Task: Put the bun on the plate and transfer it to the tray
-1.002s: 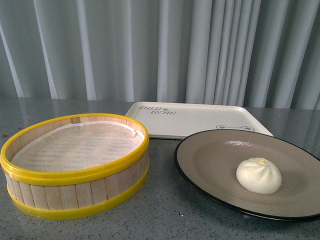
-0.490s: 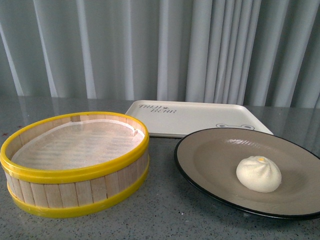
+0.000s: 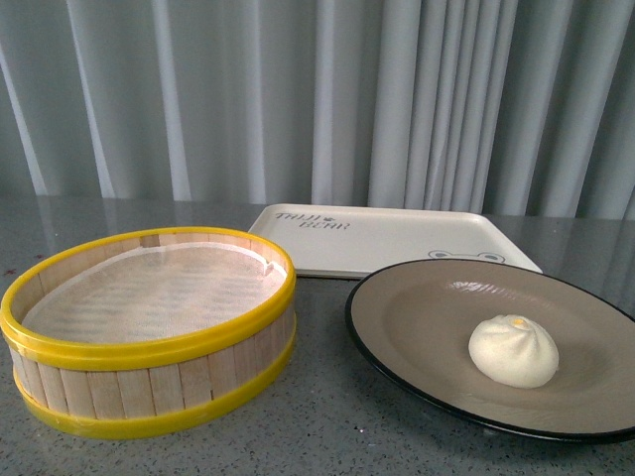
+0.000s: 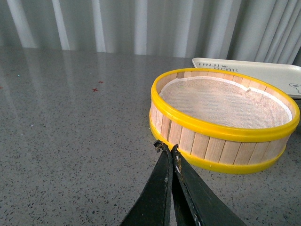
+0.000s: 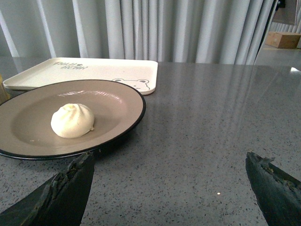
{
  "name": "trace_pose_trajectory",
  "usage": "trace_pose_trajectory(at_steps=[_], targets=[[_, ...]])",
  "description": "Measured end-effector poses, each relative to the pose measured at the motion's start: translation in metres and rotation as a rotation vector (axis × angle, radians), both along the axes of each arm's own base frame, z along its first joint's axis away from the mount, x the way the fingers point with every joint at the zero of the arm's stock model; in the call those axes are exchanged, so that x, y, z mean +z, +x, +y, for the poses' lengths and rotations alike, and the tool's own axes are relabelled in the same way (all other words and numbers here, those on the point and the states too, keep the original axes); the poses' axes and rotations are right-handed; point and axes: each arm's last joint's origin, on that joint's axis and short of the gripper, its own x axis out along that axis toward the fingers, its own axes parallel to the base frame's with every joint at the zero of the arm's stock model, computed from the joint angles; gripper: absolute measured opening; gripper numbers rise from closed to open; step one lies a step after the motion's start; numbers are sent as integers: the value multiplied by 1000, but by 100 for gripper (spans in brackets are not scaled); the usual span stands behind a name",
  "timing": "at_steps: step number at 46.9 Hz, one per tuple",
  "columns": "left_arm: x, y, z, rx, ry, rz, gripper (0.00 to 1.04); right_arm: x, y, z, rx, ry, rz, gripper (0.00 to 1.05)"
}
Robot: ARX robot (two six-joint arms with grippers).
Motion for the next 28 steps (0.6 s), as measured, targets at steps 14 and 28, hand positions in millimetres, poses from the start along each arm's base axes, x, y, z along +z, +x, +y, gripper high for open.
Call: trace_pose_trajectory(at_steps=[14, 28], targets=[[-4, -10, 0, 0, 0, 29, 4, 0, 0, 0, 0, 0, 0, 96], [-3, -15, 0, -2, 0, 7, 25, 0, 0, 0, 0, 0, 0, 96]])
